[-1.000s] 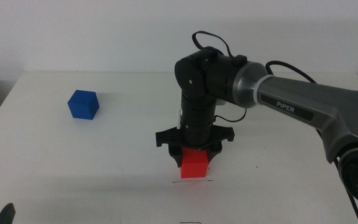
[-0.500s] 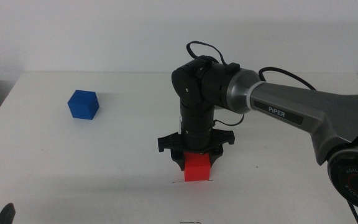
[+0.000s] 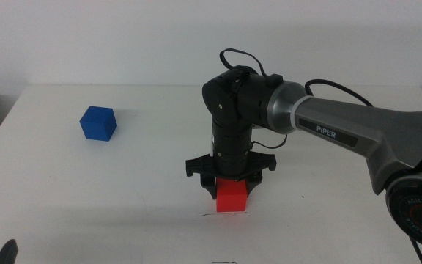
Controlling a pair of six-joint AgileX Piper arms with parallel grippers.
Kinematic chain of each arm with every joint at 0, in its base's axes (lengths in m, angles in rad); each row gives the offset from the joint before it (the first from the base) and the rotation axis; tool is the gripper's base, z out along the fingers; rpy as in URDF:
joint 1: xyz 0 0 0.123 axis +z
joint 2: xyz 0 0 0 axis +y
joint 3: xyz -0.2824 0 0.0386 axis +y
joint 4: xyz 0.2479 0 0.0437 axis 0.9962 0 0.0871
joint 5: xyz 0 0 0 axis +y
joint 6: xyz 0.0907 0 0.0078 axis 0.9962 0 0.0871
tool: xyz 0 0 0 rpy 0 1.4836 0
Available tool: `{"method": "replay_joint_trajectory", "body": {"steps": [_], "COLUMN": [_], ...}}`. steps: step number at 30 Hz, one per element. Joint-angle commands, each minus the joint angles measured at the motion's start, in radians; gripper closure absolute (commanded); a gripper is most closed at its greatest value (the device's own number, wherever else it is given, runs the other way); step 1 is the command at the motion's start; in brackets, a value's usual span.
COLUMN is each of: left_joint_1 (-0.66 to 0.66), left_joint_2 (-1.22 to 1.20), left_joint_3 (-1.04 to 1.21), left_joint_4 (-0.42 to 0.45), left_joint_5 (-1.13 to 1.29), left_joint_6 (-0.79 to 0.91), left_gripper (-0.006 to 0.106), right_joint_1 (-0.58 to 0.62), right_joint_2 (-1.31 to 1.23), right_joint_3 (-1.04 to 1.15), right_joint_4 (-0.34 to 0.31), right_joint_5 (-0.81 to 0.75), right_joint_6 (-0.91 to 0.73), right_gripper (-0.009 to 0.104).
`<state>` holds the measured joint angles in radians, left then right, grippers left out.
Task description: Stack red cubes first, then green, then blue cubes in a specific spot.
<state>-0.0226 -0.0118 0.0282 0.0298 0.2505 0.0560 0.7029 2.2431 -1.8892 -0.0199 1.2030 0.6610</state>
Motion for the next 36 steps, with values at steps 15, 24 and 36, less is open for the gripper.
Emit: {"method": "replay_joint_trajectory", "body": {"steps": [15, 24, 36], "left_joint_1": [-0.006, -0.006, -0.006], "left_joint_2": [-0.026, -0.026, -0.026], "left_joint_3": [-0.001, -0.001, -0.001], "left_joint_4": [-0.007, -0.007, -0.007], "left_joint_5": [-0.08, -0.08, -0.08], "left_joint_6": [-0.003, -0.003, -0.003], "left_gripper": [0.007, 0.007, 0.007], "right_joint_1": [0.013, 0.008, -0.183], "right_joint_2": [-0.164, -0.384, -0.749], "right_joint_3": [-0.013, 0.143, 0.464], "right_joint_4": [0.0, -0.05, -0.078], "right_joint_5": [-0.015, -0.023, -0.077], "right_joint_6": [-0.058, -0.058, -0.106], "right_gripper": [0.013, 0.013, 0.013]}}
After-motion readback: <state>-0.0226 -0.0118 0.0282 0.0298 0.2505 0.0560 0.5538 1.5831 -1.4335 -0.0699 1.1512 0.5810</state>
